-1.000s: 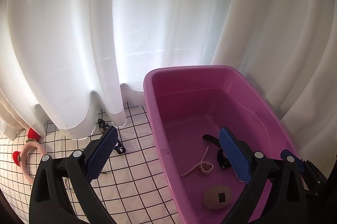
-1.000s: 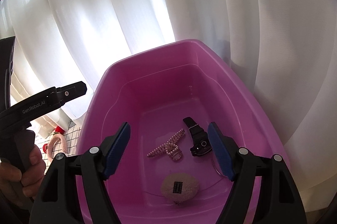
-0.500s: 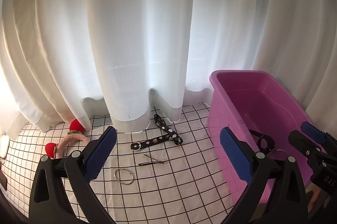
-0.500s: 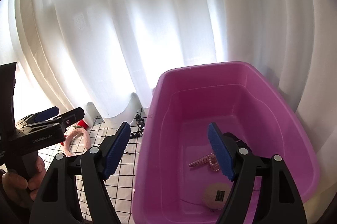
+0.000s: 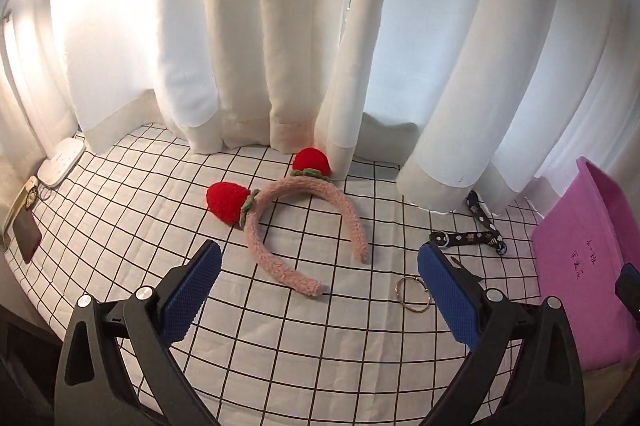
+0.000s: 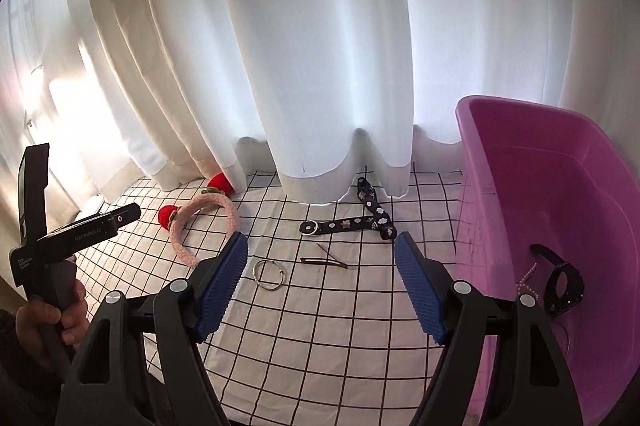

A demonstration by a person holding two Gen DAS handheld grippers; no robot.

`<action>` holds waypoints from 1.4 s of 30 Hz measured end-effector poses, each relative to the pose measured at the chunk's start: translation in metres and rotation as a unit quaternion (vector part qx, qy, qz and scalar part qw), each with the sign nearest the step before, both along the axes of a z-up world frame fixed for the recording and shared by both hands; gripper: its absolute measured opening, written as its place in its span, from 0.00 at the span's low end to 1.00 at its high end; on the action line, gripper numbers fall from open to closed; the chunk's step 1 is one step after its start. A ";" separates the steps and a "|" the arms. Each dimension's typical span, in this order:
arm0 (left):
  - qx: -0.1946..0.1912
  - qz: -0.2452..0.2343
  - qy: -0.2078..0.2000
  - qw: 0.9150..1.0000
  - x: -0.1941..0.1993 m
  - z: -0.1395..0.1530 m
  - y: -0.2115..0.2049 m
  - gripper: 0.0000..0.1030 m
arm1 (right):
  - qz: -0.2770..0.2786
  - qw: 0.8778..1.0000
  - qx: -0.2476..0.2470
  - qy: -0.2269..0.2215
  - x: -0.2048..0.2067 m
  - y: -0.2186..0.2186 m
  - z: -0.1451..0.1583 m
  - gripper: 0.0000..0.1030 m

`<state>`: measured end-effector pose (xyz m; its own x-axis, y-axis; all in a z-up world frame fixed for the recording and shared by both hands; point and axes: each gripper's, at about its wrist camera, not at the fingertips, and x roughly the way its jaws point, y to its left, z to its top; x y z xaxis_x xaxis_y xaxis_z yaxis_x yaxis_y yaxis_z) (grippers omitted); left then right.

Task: Organize jewelry
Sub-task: 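Withdraw both tools and move toward the pink headband and black strap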

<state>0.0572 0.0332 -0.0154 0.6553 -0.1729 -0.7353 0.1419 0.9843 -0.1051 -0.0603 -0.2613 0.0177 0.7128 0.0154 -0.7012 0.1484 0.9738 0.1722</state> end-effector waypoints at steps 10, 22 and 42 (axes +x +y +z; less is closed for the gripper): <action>0.027 0.030 0.043 0.998 0.042 -0.067 0.049 0.94 | 0.004 0.997 -0.002 0.077 0.045 0.017 -0.072 0.70; 0.039 0.012 0.091 0.995 0.098 -0.125 0.030 0.94 | -0.023 0.993 0.010 0.118 0.090 0.002 -0.135 0.70; 0.048 -0.010 0.118 0.992 0.127 -0.159 0.016 0.94 | 0.053 0.985 -0.064 0.151 0.132 0.004 -0.186 0.70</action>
<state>0.1843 0.0489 -0.1741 0.4599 -0.1057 -0.8817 0.1435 0.9887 -0.0437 0.0715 -0.2570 -0.1682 0.4699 -0.0238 -0.8824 0.0703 0.9975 0.0106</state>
